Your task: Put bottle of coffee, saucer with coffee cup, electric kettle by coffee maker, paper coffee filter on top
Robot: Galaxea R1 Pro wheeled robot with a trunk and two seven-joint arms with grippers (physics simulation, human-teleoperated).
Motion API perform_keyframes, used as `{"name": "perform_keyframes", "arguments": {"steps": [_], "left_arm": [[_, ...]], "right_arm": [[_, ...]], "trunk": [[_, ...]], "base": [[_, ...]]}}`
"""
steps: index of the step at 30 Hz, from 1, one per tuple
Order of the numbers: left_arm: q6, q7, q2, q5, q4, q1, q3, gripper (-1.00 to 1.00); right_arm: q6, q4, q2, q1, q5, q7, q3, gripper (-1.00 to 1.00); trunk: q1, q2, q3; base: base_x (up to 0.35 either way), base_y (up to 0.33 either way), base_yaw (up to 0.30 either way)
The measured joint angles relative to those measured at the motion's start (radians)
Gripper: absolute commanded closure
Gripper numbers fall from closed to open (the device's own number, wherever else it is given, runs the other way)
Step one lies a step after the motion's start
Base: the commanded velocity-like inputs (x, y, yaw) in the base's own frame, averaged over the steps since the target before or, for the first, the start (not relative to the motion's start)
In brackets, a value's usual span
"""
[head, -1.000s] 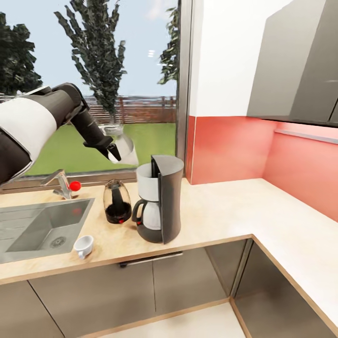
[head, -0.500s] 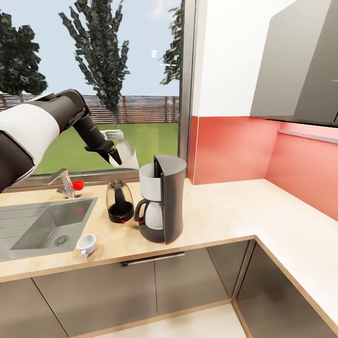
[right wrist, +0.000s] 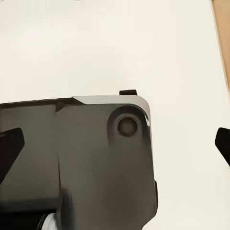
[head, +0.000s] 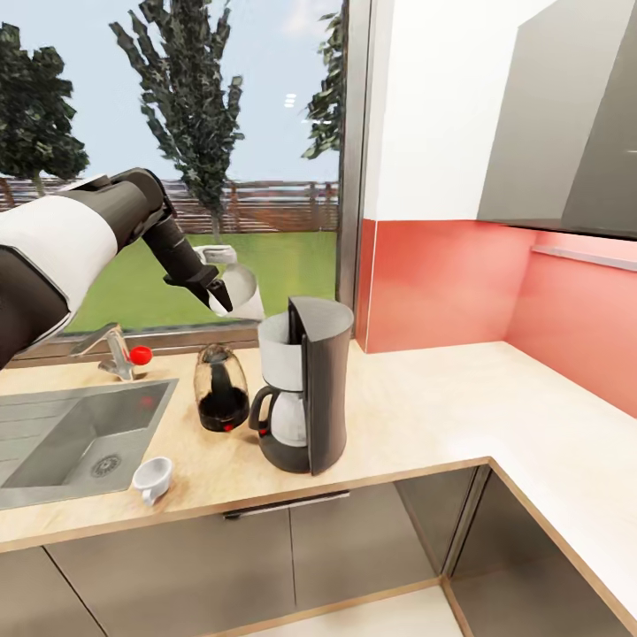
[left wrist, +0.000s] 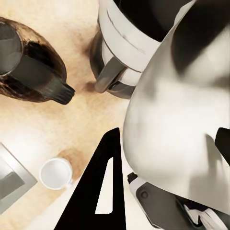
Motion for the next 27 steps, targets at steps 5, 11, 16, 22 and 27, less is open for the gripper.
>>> {"name": "perform_keyframes", "arguments": {"steps": [5, 11, 16, 22, 27], "left_arm": [[0.0, 0.0, 0.001, 0.0, 0.0, 0.0, 0.005, 1.0], [0.0, 0.0, 0.001, 0.0, 0.0, 0.0, 0.002, 1.0], [0.0, 0.0, 0.0, 0.001, 0.0, 0.0, 0.002, 1.0], [0.0, 0.0, 0.0, 0.003, -0.001, 0.004, 0.001, 1.0], [0.0, 0.0, -0.001, 0.004, -0.002, 0.004, 0.0, 1.0]], "right_arm": [[0.0, 0.0, 0.0, 0.0, 0.0, 0.0, 0.0, -1.0], [0.0, 0.0, 0.0, 0.0, 0.0, -0.001, 0.0, -1.0], [0.0, 0.001, 0.0, 0.0, 0.0, -0.001, 0.0, -1.0], [0.0, 0.001, 0.0, 0.0, -0.001, -0.001, 0.0, -1.0], [0.0, 0.0, 0.0, 0.0, -0.001, -0.001, 0.0, -1.0]], "trunk": [[0.0, 0.0, 0.0], [0.0, 0.0, 0.0], [0.0, 0.0, 0.0], [0.0, 0.0, 0.0], [0.0, 0.0, 0.0]], "base": [[0.01, 0.0, 0.0], [0.034, 0.0, 0.0], [0.221, 0.0, 0.0], [0.046, 0.0, 0.0], [0.002, 0.0, -0.053]]}}
